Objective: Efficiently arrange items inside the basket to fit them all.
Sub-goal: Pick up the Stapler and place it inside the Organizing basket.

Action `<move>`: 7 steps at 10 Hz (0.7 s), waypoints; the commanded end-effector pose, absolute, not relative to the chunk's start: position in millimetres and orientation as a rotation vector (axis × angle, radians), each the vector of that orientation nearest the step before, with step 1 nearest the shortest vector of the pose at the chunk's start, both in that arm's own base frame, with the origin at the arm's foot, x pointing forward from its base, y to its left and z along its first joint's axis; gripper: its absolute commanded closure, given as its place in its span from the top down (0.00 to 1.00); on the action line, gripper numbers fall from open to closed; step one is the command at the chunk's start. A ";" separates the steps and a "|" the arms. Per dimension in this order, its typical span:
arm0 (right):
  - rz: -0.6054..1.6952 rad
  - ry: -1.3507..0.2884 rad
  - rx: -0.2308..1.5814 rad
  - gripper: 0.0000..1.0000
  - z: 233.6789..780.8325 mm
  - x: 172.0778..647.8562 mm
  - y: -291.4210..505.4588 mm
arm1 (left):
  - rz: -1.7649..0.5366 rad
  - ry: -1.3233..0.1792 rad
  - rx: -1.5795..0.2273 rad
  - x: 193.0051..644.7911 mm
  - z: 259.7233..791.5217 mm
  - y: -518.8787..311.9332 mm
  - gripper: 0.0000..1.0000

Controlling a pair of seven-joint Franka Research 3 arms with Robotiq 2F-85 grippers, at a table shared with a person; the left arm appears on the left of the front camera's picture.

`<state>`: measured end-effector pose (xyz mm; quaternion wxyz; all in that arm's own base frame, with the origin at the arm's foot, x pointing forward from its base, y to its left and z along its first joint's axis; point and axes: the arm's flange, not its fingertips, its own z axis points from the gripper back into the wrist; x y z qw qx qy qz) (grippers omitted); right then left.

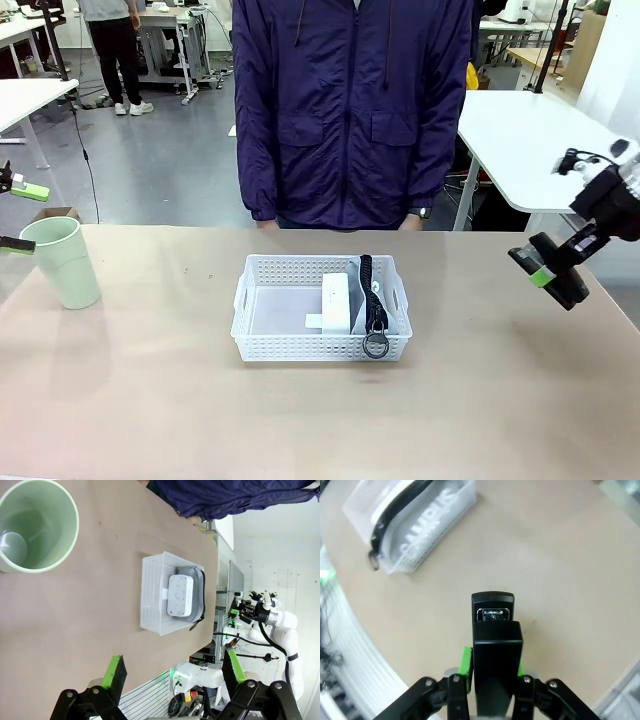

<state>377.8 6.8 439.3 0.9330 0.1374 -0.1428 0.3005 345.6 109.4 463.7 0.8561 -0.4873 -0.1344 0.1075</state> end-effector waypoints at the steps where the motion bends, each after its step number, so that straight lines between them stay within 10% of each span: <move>1: 0.764 -0.241 0.285 0.00 439.8 387.9 14.0 | 0.227 -0.266 -1.018 343.2 465.2 110.2 1.00; 6: 0.764 -0.241 0.285 0.00 439.8 387.9 14.0 | 0.227 -0.266 -1.018 343.2 465.2 110.2 1.00; 7: 0.739 -0.241 0.280 0.37 434.4 382.6 21.6 | 0.227 -0.266 -1.018 343.2 465.2 110.2 1.00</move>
